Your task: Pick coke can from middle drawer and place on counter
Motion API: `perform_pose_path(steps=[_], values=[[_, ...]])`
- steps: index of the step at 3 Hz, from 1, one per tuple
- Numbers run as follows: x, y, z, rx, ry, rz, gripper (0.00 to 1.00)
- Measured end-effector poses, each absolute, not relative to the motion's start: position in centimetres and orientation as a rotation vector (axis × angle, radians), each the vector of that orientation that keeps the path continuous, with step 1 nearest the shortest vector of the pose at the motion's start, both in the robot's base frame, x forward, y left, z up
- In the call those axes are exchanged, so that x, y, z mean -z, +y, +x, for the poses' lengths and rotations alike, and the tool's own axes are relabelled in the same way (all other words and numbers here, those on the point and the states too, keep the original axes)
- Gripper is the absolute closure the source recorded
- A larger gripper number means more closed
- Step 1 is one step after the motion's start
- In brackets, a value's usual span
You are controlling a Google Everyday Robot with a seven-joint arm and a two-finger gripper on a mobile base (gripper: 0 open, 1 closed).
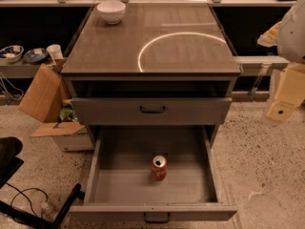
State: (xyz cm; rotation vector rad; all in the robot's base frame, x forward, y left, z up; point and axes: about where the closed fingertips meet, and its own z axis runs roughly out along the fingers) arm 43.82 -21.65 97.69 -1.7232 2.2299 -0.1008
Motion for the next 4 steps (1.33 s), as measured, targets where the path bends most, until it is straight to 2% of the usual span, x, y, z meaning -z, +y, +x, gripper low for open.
perform_pose_path(steps=[2, 4], values=[[-97.9, -21.8, 44.8, 0.079, 2.213, -1.685, 0.00], [-86.3, -21.5, 46.6, -0.207, 2.113, -1.602, 0.00]])
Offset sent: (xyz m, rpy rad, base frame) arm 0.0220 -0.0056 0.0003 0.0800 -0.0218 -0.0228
